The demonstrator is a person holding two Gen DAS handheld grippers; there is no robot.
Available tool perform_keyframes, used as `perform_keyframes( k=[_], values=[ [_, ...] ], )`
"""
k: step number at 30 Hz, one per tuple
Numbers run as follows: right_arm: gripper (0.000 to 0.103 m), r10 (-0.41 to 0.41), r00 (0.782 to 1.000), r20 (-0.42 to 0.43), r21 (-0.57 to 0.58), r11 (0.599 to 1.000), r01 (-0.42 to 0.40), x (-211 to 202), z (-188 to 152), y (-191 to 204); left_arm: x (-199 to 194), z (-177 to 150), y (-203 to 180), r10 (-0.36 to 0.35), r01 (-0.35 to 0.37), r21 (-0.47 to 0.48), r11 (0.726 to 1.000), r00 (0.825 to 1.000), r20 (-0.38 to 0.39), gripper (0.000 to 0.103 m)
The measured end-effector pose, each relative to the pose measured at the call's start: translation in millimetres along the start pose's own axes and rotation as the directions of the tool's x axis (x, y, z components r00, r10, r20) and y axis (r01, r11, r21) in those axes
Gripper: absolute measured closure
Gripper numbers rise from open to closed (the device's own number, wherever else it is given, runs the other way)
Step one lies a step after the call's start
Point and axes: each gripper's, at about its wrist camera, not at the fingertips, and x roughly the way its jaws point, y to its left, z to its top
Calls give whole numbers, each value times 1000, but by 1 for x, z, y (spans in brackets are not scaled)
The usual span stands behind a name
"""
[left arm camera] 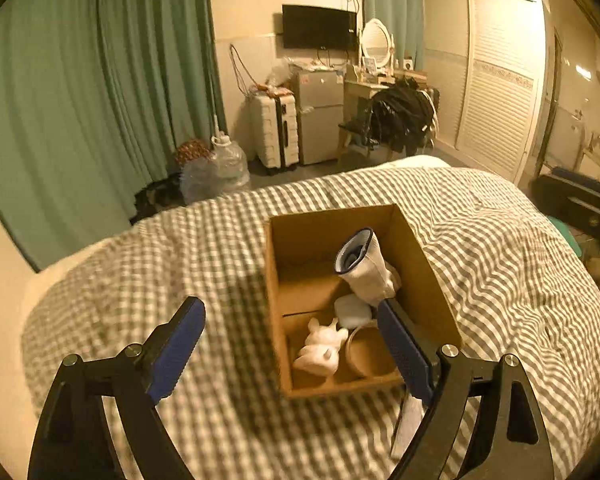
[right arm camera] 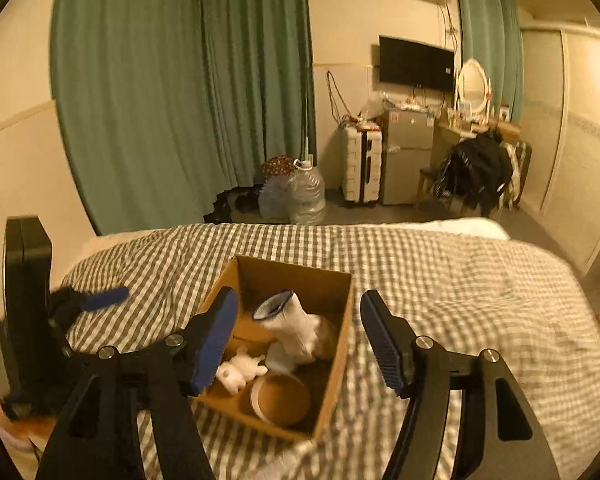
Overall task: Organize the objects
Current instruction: 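Move both grippers back from the box toward the bed items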
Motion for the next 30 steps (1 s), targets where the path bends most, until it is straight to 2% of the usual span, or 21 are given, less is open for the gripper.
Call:
perform_keyframes(
  k=[7,10,13,16,19,21,25,30],
  values=[
    [30,-33,997,64,-70,997,38,-112,0,35,-73,-28,8,48,-49,26,998,999,24,11],
    [28,-38,998,57,-89,995,43,-135,-11,52,-90,-47,9,39,-39,15,999,999,14,9],
    [28,-35,999,18,-115,993,37,-148,-36,69,-100,-72,8,37,-37,6,999,999,-4,9],
    [28,-32,999,-38,-122,992,27,-143,-69,82,-103,-103,2,31,-31,1,1000,999,-30,9],
    [28,-26,994,-105,-96,995,16,-129,-111,90,-99,-135,3,12,-14,-51,999,999,-46,9],
    [28,-35,990,-137,-83,996,23,-120,-136,94,-91,-155,1,34,-38,-57,998,997,-70,9],
    [28,-36,964,-262,-107,994,8,-93,-193,104,-72,-192,-4,66,-70,-32,997,990,-128,9],
    [28,-16,924,-382,-135,990,-39,-55,-231,113,-47,-214,-9,120,-115,39,993,976,-180,9]
  ],
)
